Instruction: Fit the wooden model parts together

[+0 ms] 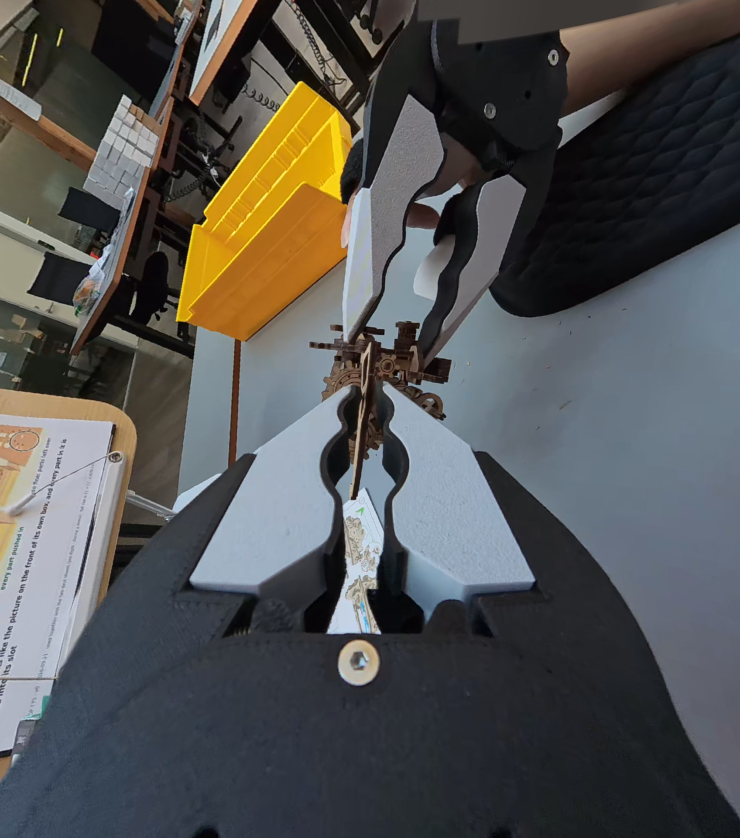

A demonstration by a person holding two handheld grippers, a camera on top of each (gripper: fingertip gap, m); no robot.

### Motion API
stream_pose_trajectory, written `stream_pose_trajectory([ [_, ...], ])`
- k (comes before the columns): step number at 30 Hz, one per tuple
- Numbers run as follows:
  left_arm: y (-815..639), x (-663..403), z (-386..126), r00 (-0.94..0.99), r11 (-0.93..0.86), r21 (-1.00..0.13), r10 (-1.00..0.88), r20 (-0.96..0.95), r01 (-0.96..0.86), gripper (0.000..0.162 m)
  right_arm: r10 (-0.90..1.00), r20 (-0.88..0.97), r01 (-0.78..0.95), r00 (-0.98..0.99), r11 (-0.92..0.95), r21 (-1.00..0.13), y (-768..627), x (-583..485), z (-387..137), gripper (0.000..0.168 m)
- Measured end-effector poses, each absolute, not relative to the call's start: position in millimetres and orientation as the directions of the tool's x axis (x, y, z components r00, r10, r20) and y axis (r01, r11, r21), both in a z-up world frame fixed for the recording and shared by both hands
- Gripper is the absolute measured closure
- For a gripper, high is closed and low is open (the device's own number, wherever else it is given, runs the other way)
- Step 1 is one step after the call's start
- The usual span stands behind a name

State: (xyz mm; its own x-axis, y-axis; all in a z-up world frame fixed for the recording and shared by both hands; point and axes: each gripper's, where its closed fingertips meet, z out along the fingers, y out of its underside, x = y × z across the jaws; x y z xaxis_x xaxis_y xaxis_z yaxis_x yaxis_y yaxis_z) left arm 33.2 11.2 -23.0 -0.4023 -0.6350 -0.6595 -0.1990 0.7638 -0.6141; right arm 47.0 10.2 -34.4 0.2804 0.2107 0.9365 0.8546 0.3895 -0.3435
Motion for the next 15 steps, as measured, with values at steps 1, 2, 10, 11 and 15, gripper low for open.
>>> stream_pose_trajectory([
  [1,11.5,33.9,-23.2,-0.398,0.771,-0.605,-0.628,-0.669,-0.2,0.157,0.215,0.935,0.853,0.282,0.39,-0.347,10.0,46.5,-34.6,0.136],
  [2,11.4,34.6,-23.5,-0.395,0.776,-0.598,-0.622,-0.676,-0.199,0.157,0.219,0.933,0.852,0.285,0.388,-0.351,10.0,46.4,-34.7,0.136],
  [10,11.6,39.3,-32.3,-0.396,0.808,-0.548,-0.586,-0.707,-0.216,0.161,0.286,0.911,0.858,0.298,0.337,-0.387,13.0,49.0,-43.7,0.137],
  [11,11.7,39.4,-33.2,-0.399,0.805,-0.55,-0.589,-0.703,-0.22,0.161,0.294,0.908,0.859,0.299,0.332,-0.391,13.0,48.8,-44.7,0.137],
  [15,13.5,39.5,-37.4,-0.409,0.808,-0.539,-0.587,-0.699,-0.239,0.161,0.315,0.902,0.863,0.296,0.316,-0.394,13.6,48.1,-48.9,0.137],
])
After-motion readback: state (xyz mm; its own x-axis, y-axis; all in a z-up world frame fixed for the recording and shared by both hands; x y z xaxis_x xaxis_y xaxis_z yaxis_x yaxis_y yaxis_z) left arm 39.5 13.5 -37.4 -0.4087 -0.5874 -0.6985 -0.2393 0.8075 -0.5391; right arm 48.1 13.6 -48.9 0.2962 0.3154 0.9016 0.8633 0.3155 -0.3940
